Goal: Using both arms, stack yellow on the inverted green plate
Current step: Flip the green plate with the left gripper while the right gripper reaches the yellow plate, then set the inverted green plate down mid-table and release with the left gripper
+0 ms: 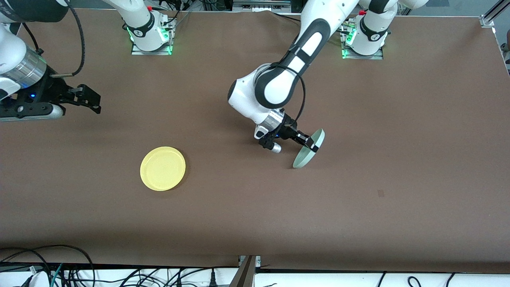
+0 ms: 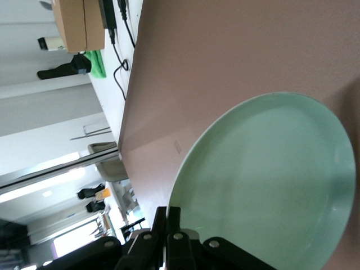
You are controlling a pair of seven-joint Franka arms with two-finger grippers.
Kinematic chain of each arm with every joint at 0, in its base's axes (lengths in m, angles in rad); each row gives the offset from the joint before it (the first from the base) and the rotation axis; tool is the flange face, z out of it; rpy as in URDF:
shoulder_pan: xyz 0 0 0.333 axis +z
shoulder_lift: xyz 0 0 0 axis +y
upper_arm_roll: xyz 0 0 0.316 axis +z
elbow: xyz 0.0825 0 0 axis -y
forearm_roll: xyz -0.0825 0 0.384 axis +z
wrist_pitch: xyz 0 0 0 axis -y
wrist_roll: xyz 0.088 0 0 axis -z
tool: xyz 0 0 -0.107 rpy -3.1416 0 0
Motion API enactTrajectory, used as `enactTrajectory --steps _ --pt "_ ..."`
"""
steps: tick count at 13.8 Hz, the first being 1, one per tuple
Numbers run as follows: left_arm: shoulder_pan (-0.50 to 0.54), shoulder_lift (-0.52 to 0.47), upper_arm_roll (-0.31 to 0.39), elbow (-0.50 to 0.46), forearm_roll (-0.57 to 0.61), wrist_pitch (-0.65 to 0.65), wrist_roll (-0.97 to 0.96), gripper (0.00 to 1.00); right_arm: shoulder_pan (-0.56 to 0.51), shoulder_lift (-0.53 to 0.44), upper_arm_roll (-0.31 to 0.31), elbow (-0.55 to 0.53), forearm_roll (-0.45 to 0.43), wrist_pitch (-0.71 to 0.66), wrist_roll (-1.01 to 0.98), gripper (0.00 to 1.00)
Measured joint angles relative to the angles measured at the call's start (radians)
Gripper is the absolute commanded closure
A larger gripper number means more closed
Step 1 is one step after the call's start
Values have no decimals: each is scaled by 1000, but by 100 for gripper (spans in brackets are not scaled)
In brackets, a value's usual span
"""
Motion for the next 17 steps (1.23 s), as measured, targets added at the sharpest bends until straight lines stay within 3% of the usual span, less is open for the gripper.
enactTrajectory --steps 3,7,8,9,12,17 --pt "-47 83 23 104 13 -79 -19 100 0 26 -17 -25 0 36 -32 0" --pt "-74 103 28 139 13 -90 -27 98 -14 176 -33 -134 19 300 -127 0" --pt "-80 103 28 141 12 -82 -27 19 -21 229 -33 -148 53 355 -146 0" --pt "-86 103 29 145 5 -69 -27 0 -27 284 -34 -152 88 400 -165 0" --pt "-88 102 36 190 -164 111 -45 0 -29 418 -31 -152 123 509 -186 2" --pt "-32 124 36 191 -561 370 -205 0 -28 531 -28 -152 131 581 -186 28"
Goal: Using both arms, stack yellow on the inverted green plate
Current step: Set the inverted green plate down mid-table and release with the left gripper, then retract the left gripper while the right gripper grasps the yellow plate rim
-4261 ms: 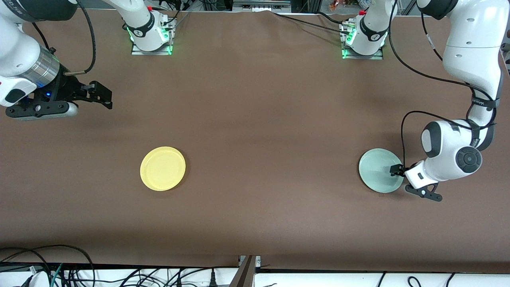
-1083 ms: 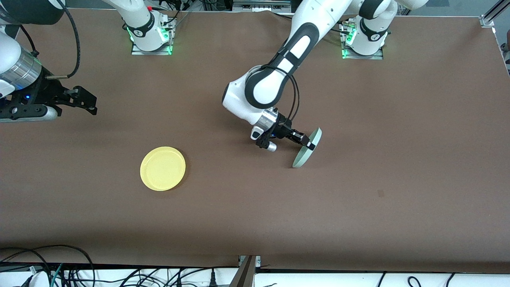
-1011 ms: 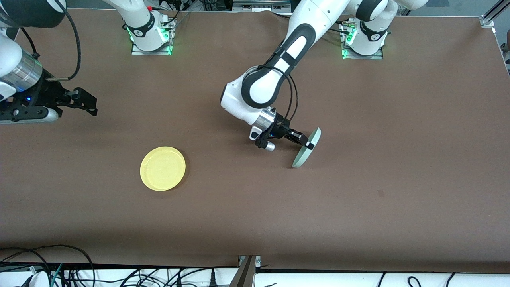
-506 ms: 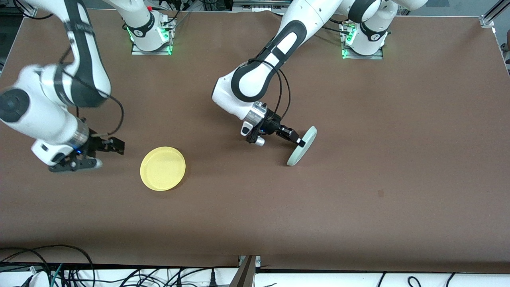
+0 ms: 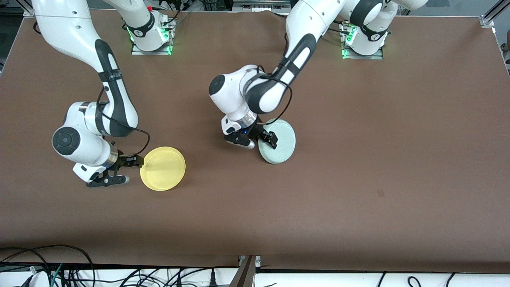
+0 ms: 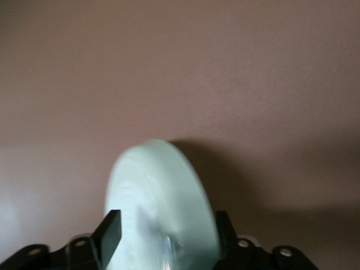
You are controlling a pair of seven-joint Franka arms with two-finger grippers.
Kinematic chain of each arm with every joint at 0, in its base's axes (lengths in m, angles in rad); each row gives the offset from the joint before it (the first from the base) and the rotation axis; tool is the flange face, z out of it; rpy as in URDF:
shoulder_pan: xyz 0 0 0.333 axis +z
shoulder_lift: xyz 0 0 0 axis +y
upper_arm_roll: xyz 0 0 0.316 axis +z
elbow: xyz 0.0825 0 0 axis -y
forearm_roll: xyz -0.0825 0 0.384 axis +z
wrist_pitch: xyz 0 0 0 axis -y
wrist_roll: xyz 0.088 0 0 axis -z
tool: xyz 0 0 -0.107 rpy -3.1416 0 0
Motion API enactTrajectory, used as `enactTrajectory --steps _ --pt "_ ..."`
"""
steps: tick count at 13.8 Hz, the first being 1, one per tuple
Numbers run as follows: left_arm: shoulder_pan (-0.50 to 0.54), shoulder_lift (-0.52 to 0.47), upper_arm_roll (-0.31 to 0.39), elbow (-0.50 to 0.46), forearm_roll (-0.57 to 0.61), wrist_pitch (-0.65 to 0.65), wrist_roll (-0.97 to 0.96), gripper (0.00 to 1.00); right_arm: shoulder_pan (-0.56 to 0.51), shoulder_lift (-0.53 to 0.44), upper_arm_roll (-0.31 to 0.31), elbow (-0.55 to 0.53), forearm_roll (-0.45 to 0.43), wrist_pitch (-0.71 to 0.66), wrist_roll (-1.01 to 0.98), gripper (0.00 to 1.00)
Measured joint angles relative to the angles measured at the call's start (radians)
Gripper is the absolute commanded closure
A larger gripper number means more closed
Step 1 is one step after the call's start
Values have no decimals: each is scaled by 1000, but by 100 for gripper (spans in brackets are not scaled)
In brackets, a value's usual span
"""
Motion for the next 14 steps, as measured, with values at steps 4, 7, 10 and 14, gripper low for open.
enactTrajectory --steps 4,7,10,14 --pt "89 -1 0 21 -245 134 -14 0 0 53 0 0 32 56 -1 41" --pt "158 -34 3 29 -302 147 -16 0 0 69 0 1 37 76 -1 64" --pt "275 -150 11 29 -301 -1 31 0 0 70 0 2 48 76 0 64" --pt "496 -301 14 10 -301 -183 308 0 1 78 1 2 93 76 -1 59"
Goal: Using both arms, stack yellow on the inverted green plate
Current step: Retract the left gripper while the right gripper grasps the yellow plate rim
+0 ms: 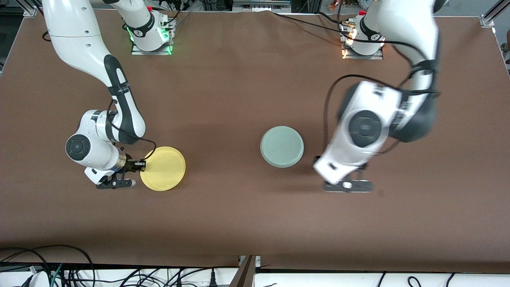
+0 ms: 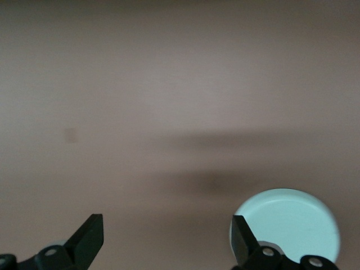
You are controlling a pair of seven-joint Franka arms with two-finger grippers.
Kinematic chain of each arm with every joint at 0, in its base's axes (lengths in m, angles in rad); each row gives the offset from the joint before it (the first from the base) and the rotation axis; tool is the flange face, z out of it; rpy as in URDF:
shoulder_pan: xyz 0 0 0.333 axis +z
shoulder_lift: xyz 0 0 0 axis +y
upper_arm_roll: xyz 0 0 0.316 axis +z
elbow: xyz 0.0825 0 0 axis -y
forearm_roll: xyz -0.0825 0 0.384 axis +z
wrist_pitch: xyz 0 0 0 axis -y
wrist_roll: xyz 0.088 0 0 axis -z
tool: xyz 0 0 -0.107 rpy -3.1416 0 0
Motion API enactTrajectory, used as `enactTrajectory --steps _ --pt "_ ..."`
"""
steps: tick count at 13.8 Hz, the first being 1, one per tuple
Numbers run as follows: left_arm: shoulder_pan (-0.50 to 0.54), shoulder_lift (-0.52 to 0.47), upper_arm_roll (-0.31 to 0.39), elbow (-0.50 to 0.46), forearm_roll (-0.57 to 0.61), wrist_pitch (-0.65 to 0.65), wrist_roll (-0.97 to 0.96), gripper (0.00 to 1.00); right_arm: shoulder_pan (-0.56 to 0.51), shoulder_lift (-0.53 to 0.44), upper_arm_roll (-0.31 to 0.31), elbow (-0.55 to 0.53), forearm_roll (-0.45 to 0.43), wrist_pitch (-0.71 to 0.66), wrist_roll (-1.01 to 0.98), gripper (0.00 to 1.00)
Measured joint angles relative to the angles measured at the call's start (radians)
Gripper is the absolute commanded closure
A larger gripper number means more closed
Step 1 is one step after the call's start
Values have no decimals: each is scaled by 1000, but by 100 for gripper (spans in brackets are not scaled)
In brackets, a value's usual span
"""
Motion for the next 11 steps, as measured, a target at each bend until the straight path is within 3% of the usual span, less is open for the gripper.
enactTrajectory --steps 1,2,4,6,9,11 --pt "42 -39 -1 -26 0 -17 55 0 0 2 0 0 1 0 0 61" --pt "64 -87 -3 -69 0 -30 90 0 0 3 0 1 1 0 0 70" --pt "73 -226 -4 -216 5 -41 134 0 0 8 0 1 1 2 0 89" --pt "84 -383 -3 -376 32 -36 186 0 1 11 1 2 3 9 0 100" --pt "150 -589 -3 -568 44 -20 282 0 8 5 8 9 19 9 0 100" --pt "198 -653 0 -609 44 -10 349 0 17 5 25 25 33 3 9 100"
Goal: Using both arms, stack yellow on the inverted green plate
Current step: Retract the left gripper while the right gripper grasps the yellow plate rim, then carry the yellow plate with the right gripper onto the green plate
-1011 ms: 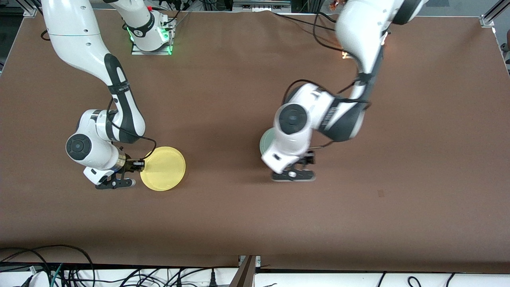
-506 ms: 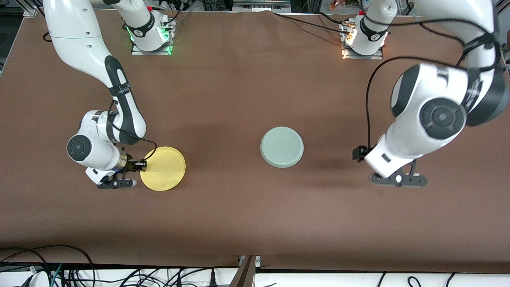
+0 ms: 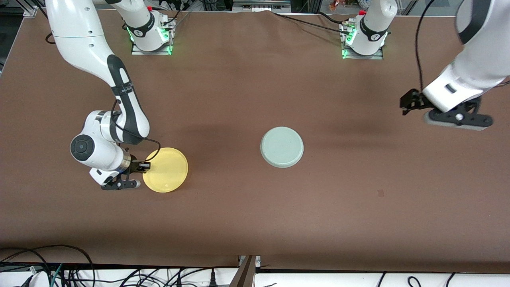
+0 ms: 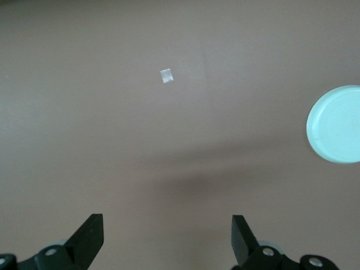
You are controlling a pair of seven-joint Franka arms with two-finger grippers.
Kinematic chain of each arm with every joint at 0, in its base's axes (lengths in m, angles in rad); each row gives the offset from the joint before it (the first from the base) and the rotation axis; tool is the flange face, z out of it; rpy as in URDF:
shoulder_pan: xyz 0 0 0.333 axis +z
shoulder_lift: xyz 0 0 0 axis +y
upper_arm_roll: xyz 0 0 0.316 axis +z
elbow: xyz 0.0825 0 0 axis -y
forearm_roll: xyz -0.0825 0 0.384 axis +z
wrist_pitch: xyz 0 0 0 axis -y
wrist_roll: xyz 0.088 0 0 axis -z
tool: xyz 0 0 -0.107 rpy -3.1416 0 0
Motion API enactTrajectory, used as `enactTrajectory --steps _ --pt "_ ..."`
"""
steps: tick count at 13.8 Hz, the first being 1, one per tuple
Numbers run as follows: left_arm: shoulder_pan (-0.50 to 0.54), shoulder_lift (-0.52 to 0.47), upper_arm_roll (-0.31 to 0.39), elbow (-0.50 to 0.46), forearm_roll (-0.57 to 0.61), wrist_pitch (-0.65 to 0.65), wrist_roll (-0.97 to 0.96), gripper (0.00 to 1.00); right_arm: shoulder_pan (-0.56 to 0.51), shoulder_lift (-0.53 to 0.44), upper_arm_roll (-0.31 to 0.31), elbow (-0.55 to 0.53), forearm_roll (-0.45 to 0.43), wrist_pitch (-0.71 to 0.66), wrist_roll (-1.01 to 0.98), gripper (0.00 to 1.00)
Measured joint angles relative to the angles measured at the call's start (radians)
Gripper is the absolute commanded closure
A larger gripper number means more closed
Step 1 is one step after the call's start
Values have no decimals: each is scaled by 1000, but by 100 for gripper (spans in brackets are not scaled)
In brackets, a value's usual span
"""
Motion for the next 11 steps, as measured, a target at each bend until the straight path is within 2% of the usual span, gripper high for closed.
enactTrajectory --steps 3,6,9,11 --pt "33 2 -1 17 0 1 -89 0 6 -11 52 73 23 -105 94 100" --pt "33 13 -13 40 0 -28 -109 0 12 -36 162 177 46 -218 312 100" --pt "68 13 -10 64 0 -58 -107 0 33 -44 298 213 47 -220 544 100" --pt "87 13 -9 69 -1 -63 -106 0 118 -39 332 212 47 -154 679 100"
